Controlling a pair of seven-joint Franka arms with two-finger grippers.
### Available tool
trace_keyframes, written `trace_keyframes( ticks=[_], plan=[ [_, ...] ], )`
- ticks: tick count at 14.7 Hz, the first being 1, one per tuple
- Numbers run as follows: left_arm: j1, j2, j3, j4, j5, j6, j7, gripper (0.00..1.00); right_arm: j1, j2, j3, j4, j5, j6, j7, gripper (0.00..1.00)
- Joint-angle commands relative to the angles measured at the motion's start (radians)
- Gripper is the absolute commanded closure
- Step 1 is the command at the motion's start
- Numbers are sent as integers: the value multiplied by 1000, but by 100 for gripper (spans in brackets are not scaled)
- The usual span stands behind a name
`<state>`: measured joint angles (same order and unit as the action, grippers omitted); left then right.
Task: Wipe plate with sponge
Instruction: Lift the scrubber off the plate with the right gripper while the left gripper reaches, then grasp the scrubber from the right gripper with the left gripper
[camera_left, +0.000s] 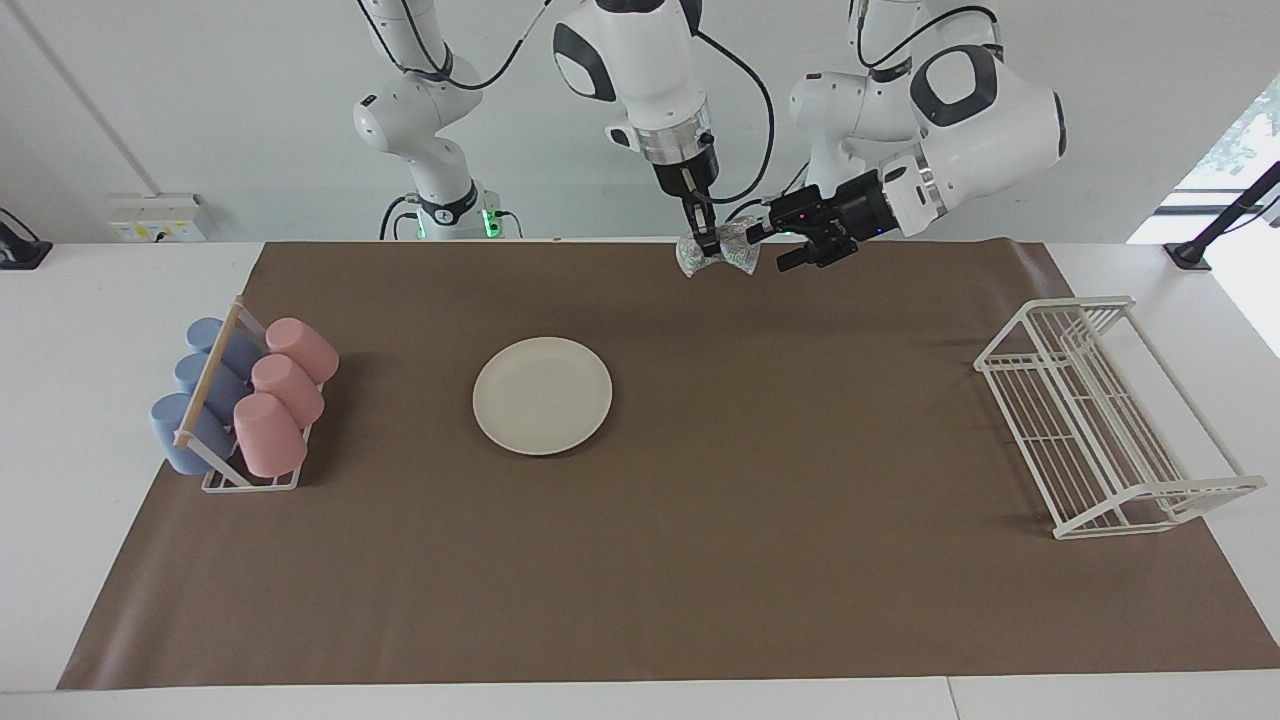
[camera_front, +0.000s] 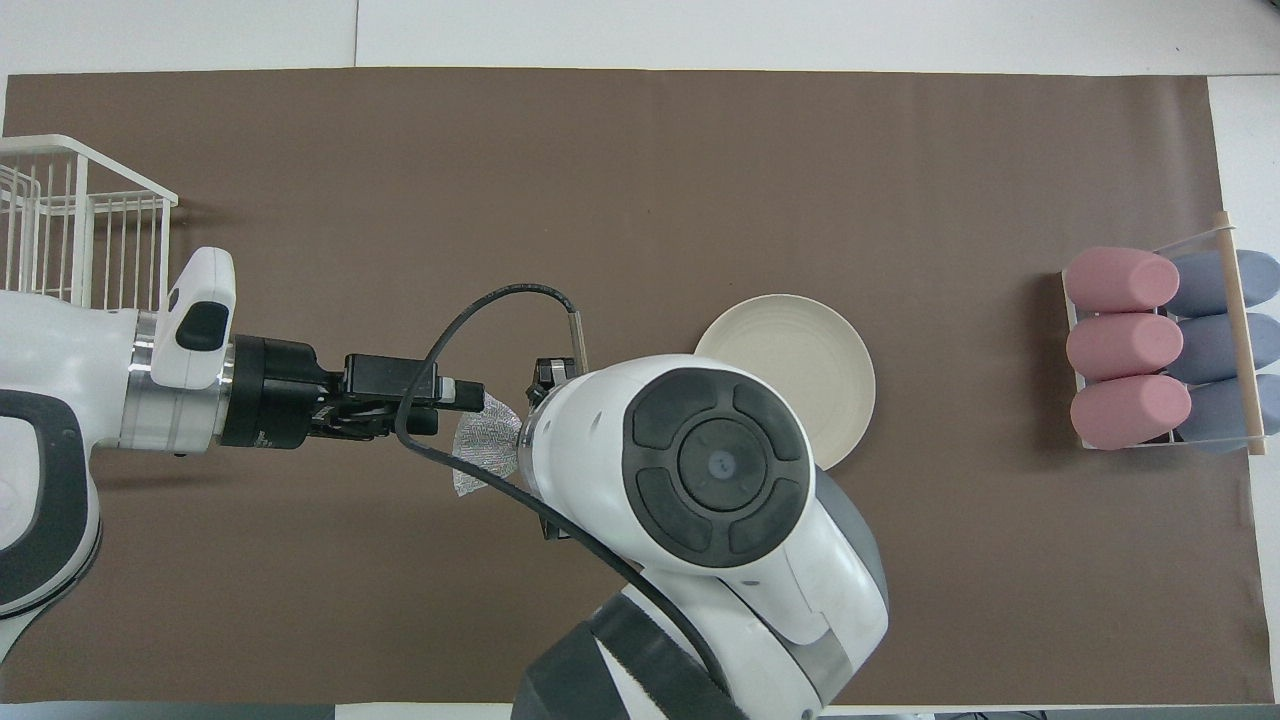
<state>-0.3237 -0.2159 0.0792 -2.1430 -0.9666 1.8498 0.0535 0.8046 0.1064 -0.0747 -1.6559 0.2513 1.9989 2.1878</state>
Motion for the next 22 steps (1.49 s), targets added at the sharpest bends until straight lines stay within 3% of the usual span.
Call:
trace_keyframes(
  ticks=[1, 5, 6, 8, 9, 22],
  plan=[
    [-12, -22, 16, -52, -43, -1, 133, 0, -4, 7, 3, 19, -17, 1, 21, 100],
    [-6, -23, 17, -64, -139, -58, 149, 2, -4, 7, 3, 19, -17, 1, 21, 100],
    [-3, -22, 17, -64, -142, -61, 149, 14, -4, 7, 3, 19, -17, 1, 21, 100],
    [-2, -20, 17, -64, -143, -57, 149, 60, -5, 9, 3, 19, -17, 1, 21, 100],
    [0, -17, 20, -63, -147, -57, 147, 100, -5, 9, 3, 19, -17, 1, 21, 100],
    [43, -14, 24, -57, -161, -116, 111, 100, -13, 9, 3, 21, -17, 1, 20, 100]
  ],
)
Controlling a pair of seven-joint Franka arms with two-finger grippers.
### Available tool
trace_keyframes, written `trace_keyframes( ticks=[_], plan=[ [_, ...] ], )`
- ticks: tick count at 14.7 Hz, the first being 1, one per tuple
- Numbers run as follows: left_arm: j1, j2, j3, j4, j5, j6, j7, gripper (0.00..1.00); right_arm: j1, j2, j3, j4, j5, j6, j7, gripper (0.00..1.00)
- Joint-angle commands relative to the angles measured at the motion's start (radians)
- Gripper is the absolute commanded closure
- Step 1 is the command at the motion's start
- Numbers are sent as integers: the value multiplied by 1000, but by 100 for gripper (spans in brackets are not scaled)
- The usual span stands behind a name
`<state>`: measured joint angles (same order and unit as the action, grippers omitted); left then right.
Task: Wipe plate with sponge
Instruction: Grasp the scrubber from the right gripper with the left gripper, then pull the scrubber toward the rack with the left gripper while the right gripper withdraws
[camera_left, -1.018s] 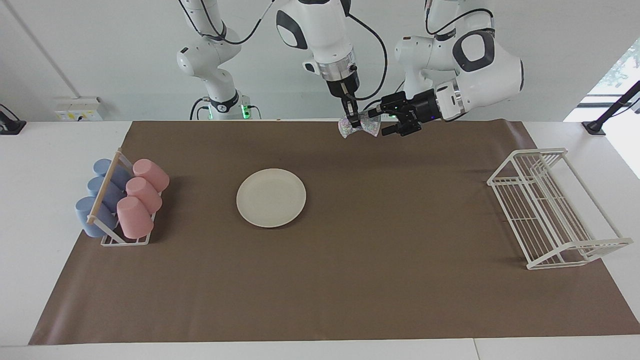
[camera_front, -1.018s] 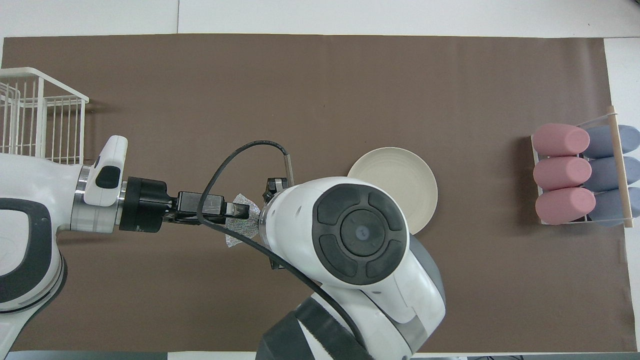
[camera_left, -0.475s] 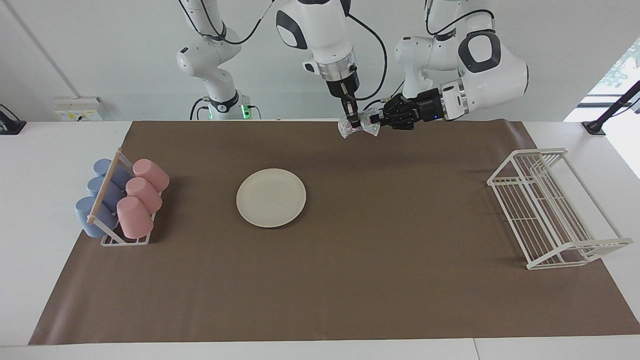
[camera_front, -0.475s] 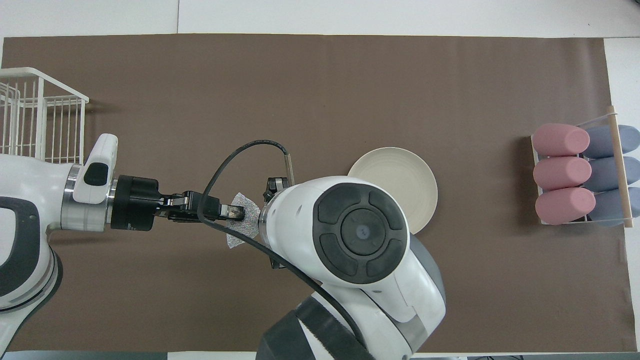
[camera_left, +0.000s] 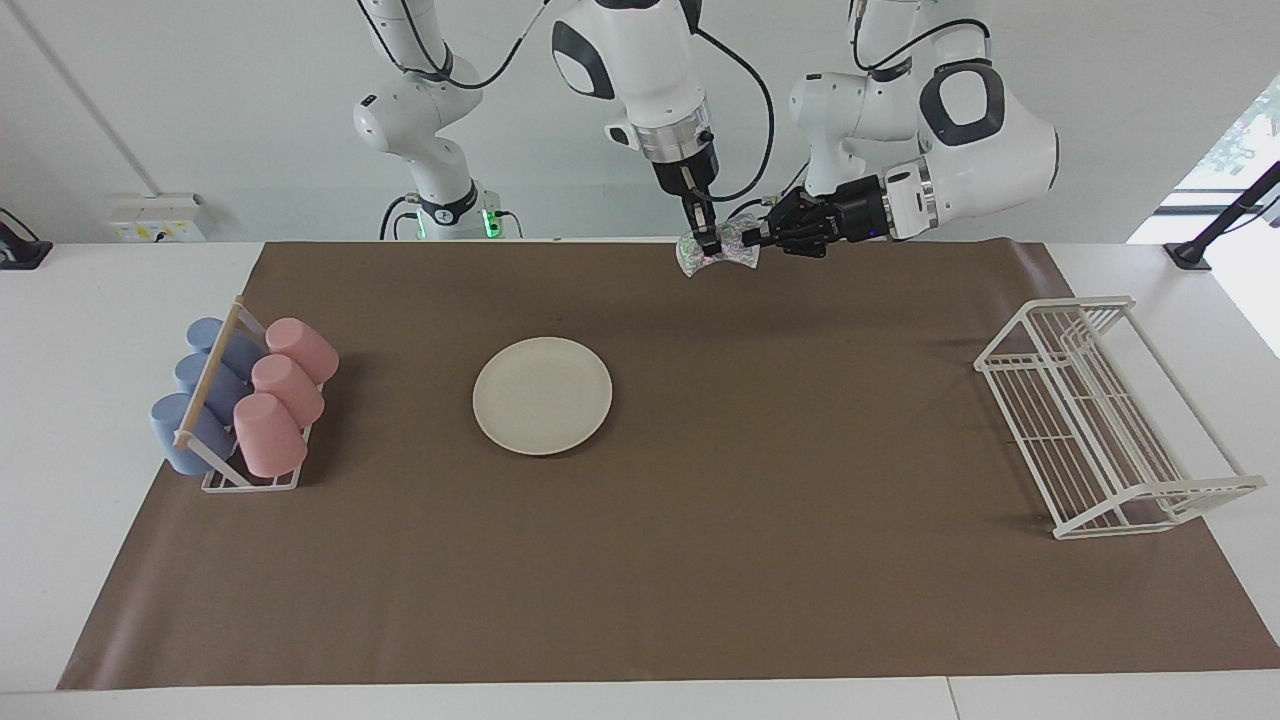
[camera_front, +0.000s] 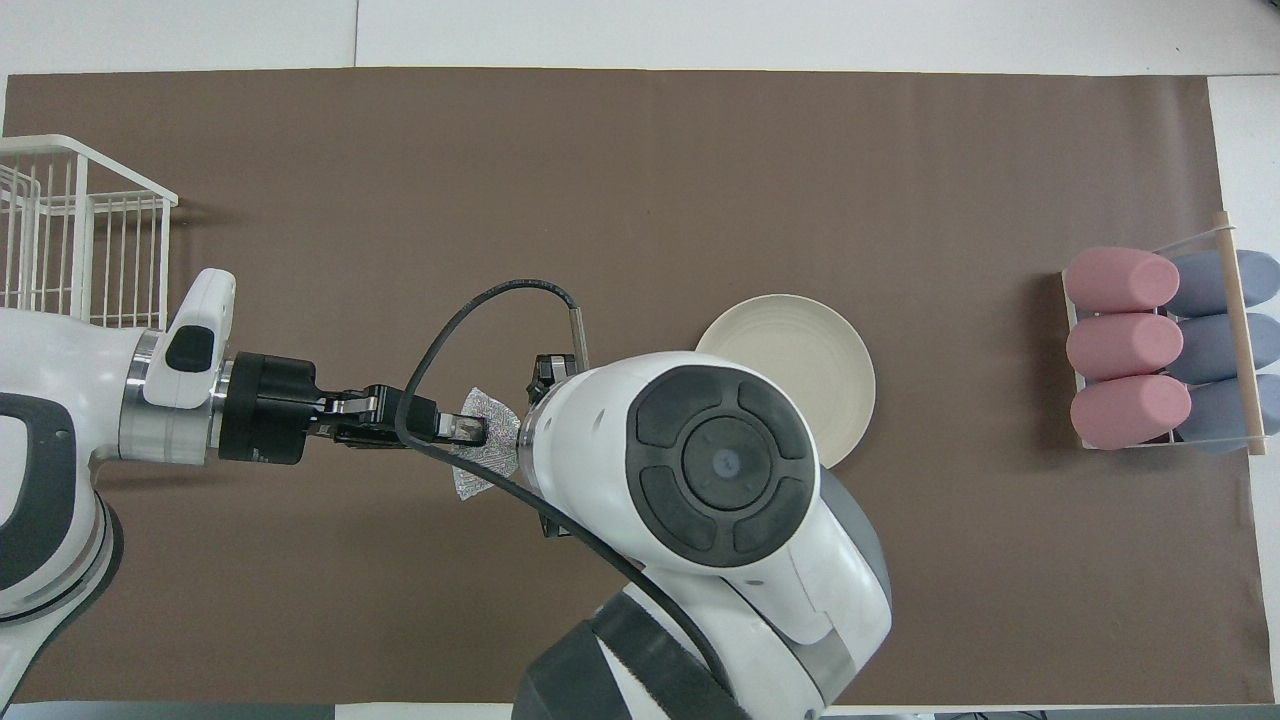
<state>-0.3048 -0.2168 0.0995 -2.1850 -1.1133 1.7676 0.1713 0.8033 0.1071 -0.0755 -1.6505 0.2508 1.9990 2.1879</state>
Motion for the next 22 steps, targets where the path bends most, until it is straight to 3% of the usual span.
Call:
trace_keyframes(
  ticks=[1, 3, 4, 5, 9, 13, 17, 19, 22],
  plan=[
    [30, -13, 3, -15, -14, -42, -6, 100, -13, 9, 3, 15, -16, 1, 20, 100],
    [38, -13, 2, -15, -14, -48, -6, 100, -18, 8, 2, 21, -16, -12, 13, 100],
    [38, -13, 2, -15, -14, -48, -6, 100, -19, 3, 0, 20, -15, -14, 7, 61],
    [36, -13, 2, -15, -14, -48, -6, 100, -13, 0, -3, 12, -16, -2, 13, 1],
    [36, -13, 2, -15, -14, -51, -6, 100, -19, -10, -6, 2, -27, -12, -58, 0],
    [39, 20, 8, 48, 7, -45, -102, 100, -67, -24, -7, -15, -149, -8, -437, 0],
    [50, 94, 8, 206, 274, -59, -257, 100, -145, -42, -6, -81, -170, 17, -813, 0],
    [52, 115, 8, 264, 439, -79, -306, 100, -180, -72, -7, -176, -170, 114, -879, 0],
    [56, 140, 8, 320, 709, -116, -323, 100, -219, -76, -6, -224, -170, 247, -1000, 0]
  ],
)
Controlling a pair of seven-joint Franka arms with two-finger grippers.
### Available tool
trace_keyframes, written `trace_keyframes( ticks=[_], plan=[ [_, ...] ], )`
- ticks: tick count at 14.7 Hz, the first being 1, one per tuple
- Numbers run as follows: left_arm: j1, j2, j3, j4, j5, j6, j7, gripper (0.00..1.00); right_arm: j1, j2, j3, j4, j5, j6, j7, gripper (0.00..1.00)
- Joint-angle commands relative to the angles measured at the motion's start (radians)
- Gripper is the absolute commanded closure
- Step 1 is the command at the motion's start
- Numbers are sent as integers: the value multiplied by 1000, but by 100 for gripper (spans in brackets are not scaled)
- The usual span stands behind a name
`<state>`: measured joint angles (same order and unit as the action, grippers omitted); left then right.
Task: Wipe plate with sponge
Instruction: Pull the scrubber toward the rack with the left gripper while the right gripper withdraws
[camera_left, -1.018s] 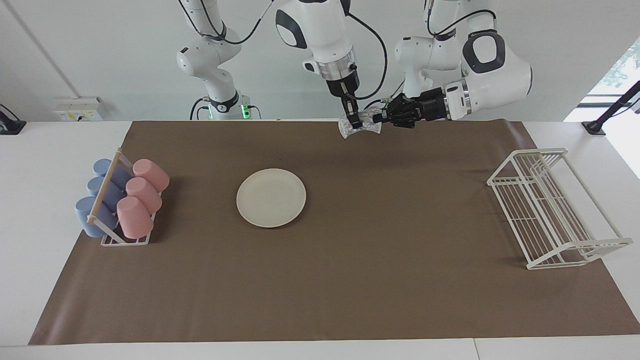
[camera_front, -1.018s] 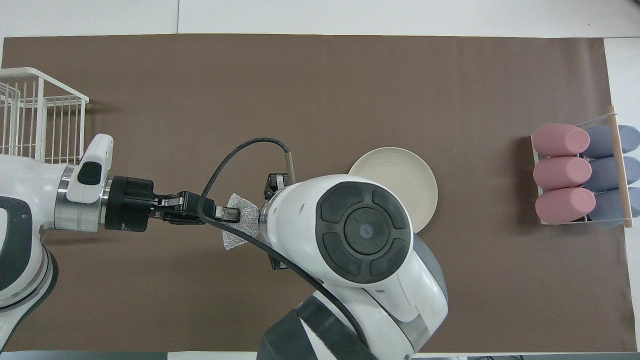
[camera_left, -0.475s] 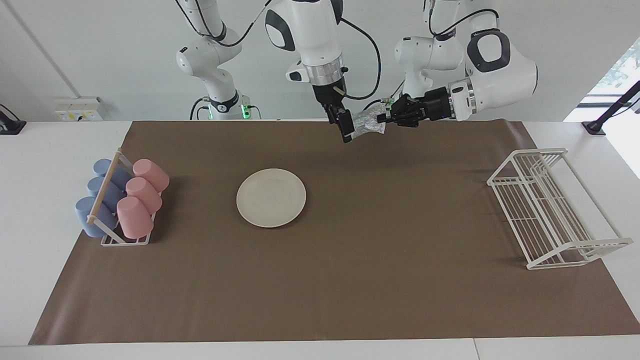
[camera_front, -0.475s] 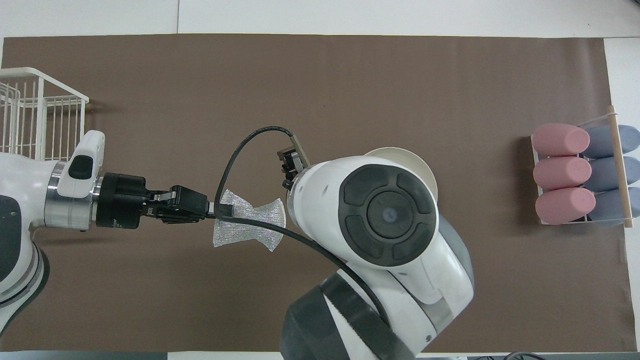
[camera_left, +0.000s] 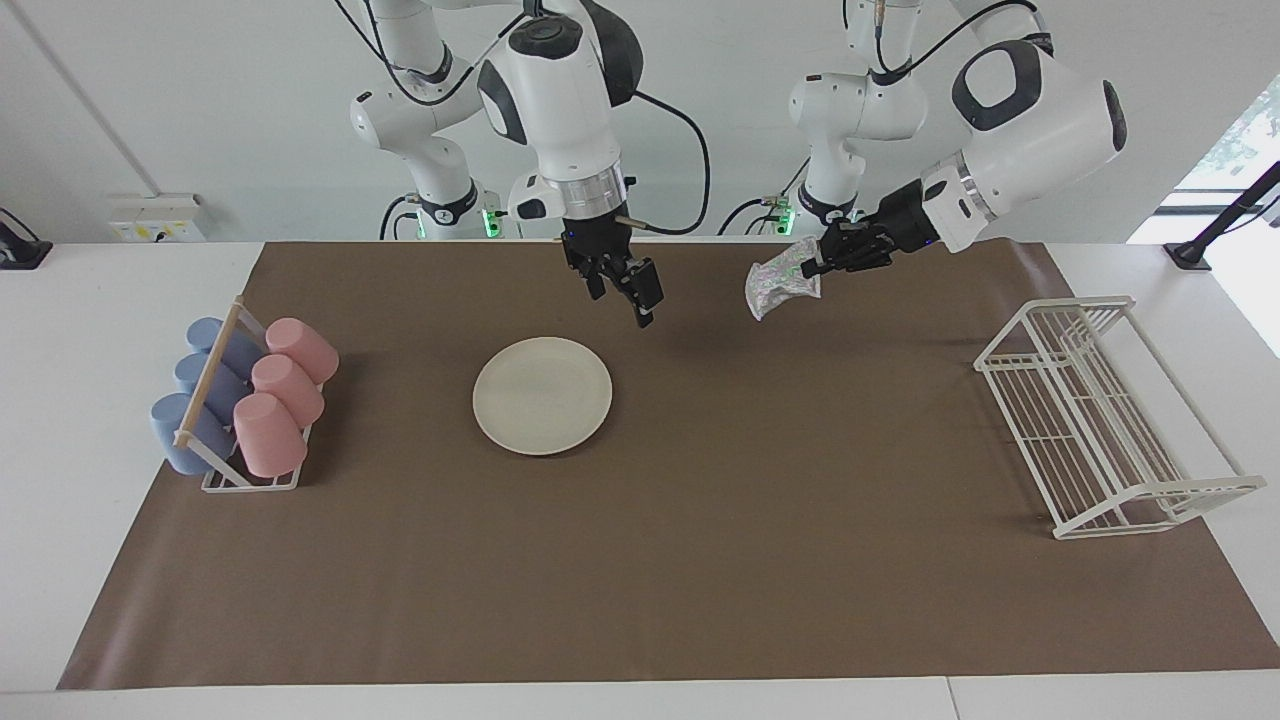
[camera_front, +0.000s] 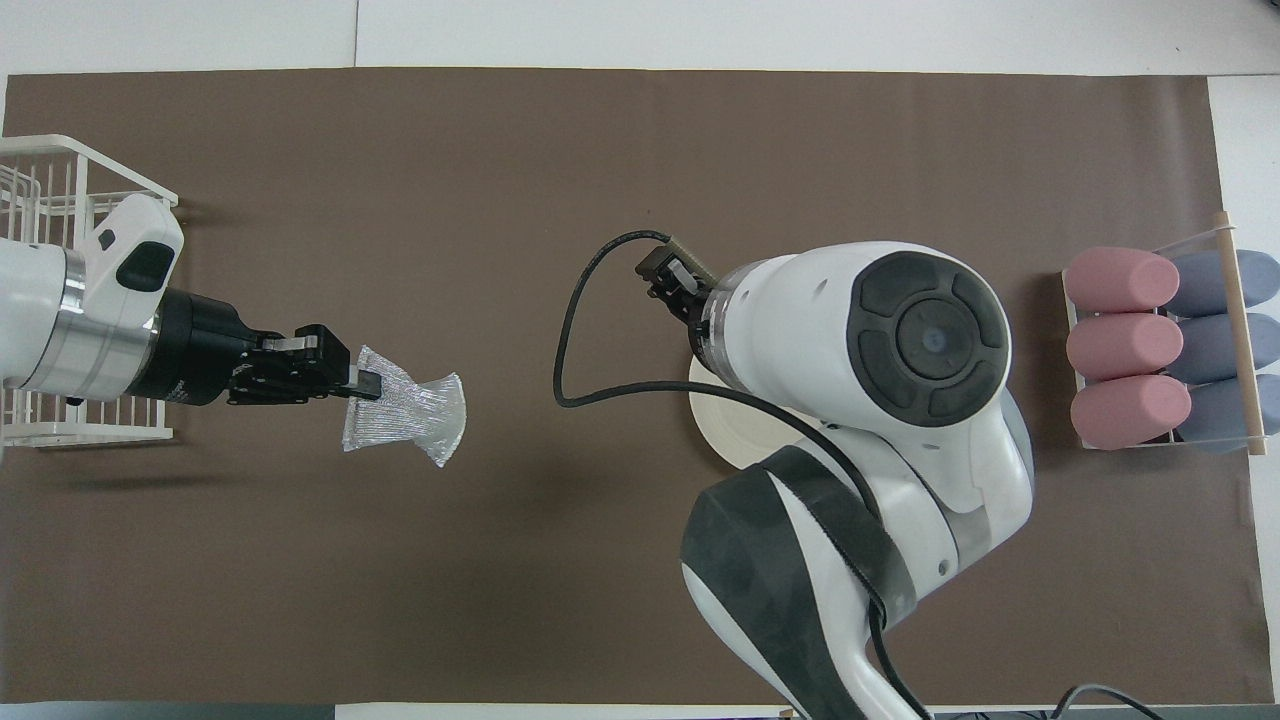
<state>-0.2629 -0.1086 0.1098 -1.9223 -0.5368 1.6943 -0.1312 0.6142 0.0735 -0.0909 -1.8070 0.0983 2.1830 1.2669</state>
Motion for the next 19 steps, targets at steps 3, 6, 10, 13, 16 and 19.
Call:
trace_keyframes(
  ticks=[3, 6, 10, 13, 16, 19],
  plan=[
    [14, 43, -2, 94, 363, -48, -42, 100, -114, -29, 13, -45, 9, 58, -413, 0],
    [14, 127, -2, 271, 551, -174, -65, 100, -110, 31, 14, -11, 61, 73, -489, 0],
    [1, 149, -5, 333, 846, -208, -67, 100, -102, 202, 16, 236, -27, 49, -589, 0],
    [2, 173, -9, 361, 1070, -153, -65, 100, -143, 215, 11, 244, -80, 6, -838, 0],
    [-2, 228, -7, 373, 1314, -92, -67, 100, -230, 195, 7, 276, -92, -187, -1081, 0],
    [13, 300, -5, 362, 1420, -4, -163, 100, -303, 174, 3, 353, -86, -400, -1360, 0]
  ],
)
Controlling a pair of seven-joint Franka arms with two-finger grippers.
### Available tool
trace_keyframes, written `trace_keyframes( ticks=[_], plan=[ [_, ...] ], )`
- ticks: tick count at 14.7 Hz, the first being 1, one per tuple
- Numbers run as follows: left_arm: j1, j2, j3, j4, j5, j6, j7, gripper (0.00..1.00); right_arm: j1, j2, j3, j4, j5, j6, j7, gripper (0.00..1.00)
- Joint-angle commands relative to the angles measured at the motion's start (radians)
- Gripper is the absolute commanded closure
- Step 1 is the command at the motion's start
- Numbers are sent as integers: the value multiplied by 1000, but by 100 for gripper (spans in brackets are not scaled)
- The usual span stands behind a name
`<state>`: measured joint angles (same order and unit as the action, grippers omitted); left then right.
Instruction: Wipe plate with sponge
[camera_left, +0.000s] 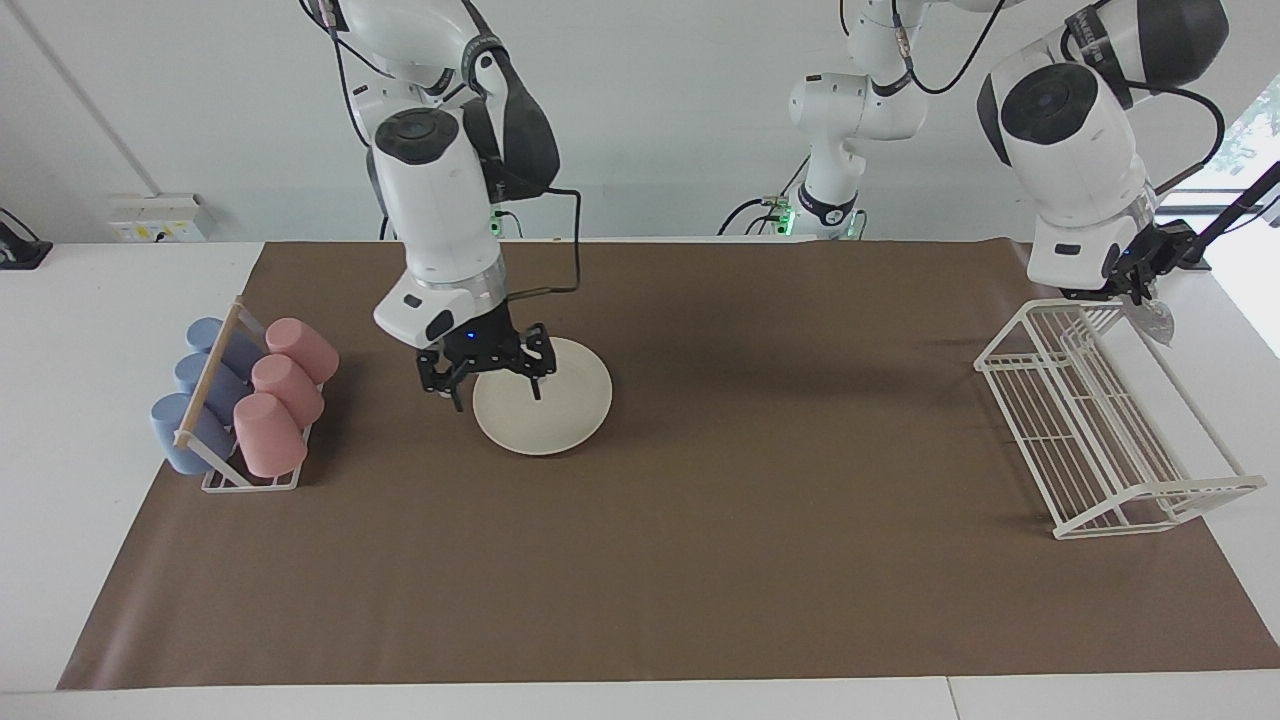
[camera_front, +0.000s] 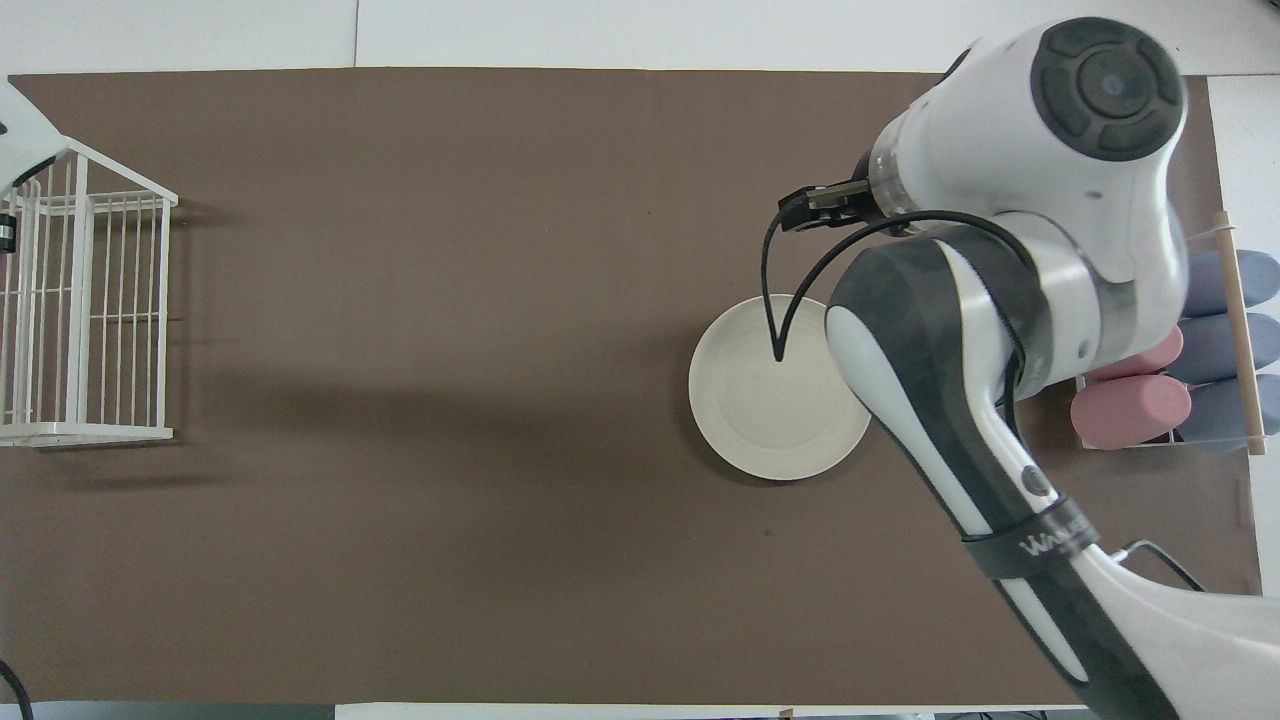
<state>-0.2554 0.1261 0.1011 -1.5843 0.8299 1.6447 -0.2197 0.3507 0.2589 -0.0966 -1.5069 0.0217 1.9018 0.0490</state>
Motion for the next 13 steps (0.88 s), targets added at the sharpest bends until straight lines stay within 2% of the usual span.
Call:
trace_keyframes(
  ticks=[1, 2, 3, 4, 5, 7, 9, 13],
  plan=[
    [5, 94, 3, 7, 90, 79, -137, 100, -82, -12, 9, 92, -17, -261, -167, 0],
    [7, 105, 3, -8, 109, 104, -168, 100, -110, 5, 12, 178, -16, -393, -169, 0],
    [21, 107, 3, -37, 113, 128, -194, 100, -122, 16, 12, 222, -16, -456, -170, 0],
    [33, 110, 5, -69, 120, 162, -234, 100, -119, 2, 11, 218, -13, -469, -166, 0],
    [33, 118, 5, -97, 129, 187, -303, 100, -119, -51, 9, 162, -16, -472, -167, 0],
    [33, 125, 5, -135, 135, 194, -377, 100, -139, -224, 26, -66, -19, -369, -167, 0],
    [33, 122, 3, -158, 132, 198, -388, 100, -223, -237, 60, -76, -20, -374, -211, 0],
    [22, 99, 5, -235, 162, 169, -383, 100, -280, -254, 61, -72, -49, -417, -229, 0]
  ],
)
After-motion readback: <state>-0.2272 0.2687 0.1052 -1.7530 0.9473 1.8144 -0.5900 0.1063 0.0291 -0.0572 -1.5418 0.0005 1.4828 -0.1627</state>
